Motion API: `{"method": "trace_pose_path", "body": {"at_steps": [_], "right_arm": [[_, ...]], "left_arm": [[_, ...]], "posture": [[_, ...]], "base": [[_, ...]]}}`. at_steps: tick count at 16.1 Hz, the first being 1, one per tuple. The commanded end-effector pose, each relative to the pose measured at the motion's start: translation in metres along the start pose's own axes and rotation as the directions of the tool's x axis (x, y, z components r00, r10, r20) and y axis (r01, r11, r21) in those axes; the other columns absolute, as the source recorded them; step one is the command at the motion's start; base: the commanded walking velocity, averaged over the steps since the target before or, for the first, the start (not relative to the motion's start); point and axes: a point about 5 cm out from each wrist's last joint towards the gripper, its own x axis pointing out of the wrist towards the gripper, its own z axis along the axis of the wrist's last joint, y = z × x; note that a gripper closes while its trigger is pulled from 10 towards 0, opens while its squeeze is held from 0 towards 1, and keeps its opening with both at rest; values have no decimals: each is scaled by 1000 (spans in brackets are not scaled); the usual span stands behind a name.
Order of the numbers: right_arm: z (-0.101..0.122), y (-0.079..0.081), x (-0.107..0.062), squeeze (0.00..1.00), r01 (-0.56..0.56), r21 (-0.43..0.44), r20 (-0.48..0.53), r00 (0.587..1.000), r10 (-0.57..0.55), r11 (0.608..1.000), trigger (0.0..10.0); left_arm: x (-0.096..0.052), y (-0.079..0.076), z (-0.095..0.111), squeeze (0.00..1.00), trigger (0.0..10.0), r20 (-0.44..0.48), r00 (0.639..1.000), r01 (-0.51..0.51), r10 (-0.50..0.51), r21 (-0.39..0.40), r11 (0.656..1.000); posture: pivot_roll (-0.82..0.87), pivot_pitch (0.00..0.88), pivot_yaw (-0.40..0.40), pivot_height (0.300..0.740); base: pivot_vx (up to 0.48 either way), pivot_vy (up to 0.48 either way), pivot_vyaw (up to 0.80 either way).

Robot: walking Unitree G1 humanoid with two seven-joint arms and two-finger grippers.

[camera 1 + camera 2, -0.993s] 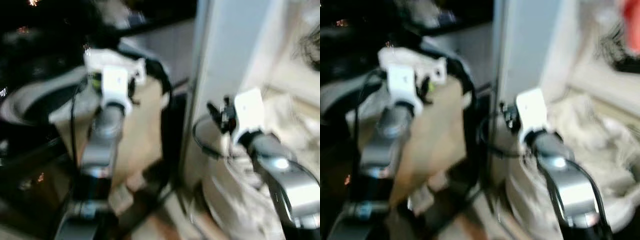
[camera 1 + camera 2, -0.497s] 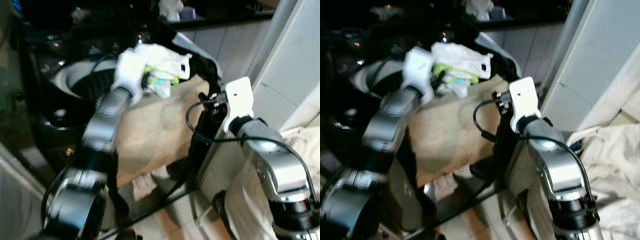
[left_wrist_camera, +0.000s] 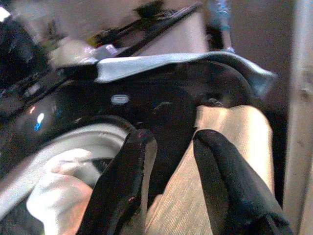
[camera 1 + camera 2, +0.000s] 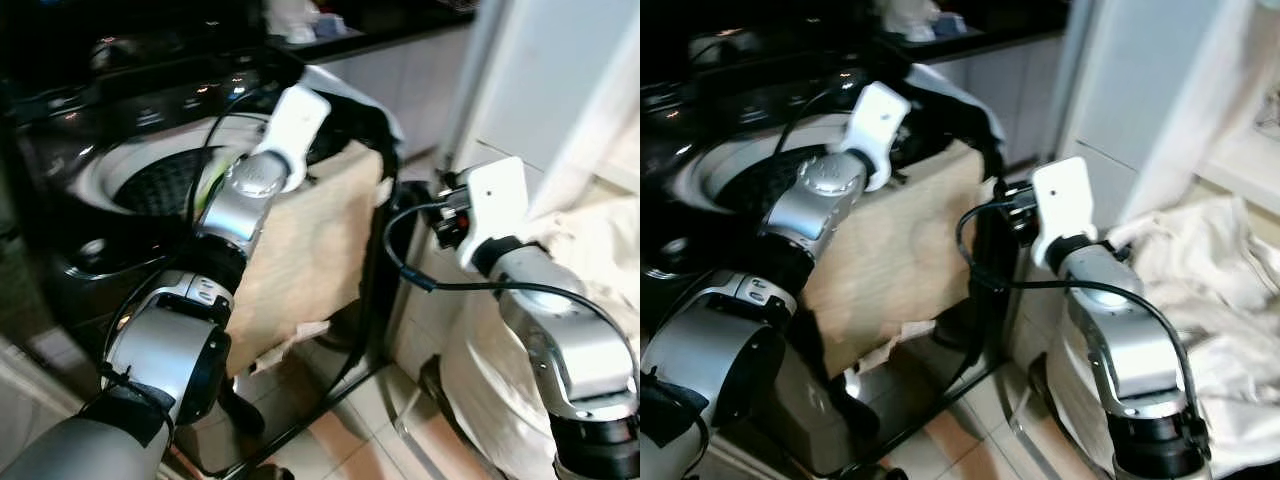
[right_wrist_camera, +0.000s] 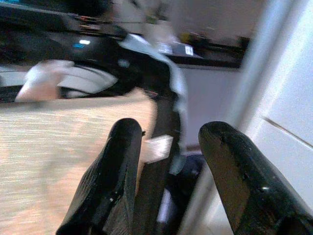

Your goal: Clothes washing

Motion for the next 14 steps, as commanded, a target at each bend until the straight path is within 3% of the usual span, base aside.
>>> {"method": "trace_pose_path", "body": {"at_steps": [1, 2, 3, 4, 7, 9, 14], "right_arm": [[3, -2, -5, 0, 45, 22, 5, 999, -45, 999, 10000], [3, -3, -7, 0, 55, 29, 13, 998, -56, 998, 10000], [0, -7, -11, 0, 123, 56, 2, 992, -123, 991, 10000], [-4, -11, -12, 0, 167, 50, -17, 986, -167, 985, 10000], [-12, -18, -16, 0, 248, 136, -59, 968, -242, 959, 10000], [-12, -15, -20, 0, 244, 147, -62, 969, -237, 959, 10000], [-15, -10, -21, 0, 232, 157, -101, 971, -218, 960, 10000]], "left_arm": [[-6, 11, 5, 0, 10000, 85, 994, -56, 67, -120, 991], [-13, 9, 3, 0, 10000, 140, 988, -37, 62, -176, 984], [-40, -2, -17, 0, 10000, 191, 982, 43, -3, -208, 977], [-51, -7, -24, 0, 10000, 199, 979, 69, -35, -168, 983], [-84, -12, -50, 0, 10000, 146, 988, 81, -59, -148, 986], [-98, -13, -59, 0, 10000, 110, 993, 53, -40, -122, 991], [-96, -19, -50, 0, 10000, 102, 995, 32, -17, -146, 989]], "posture": [[-104, 0, 94, 740], [-101, 0, 88, 740], [-80, 0, 59, 740], [-65, 0, 43, 740], [-37, 0, 17, 740], [-33, 0, 8, 740], [-50, 0, 13, 740]], "base": [[0, 0, 0], [0, 0, 0], [0, 0, 0], [0, 0, 0], [0, -229, 0], [0, -384, -800], [0, -457, -800]]}}
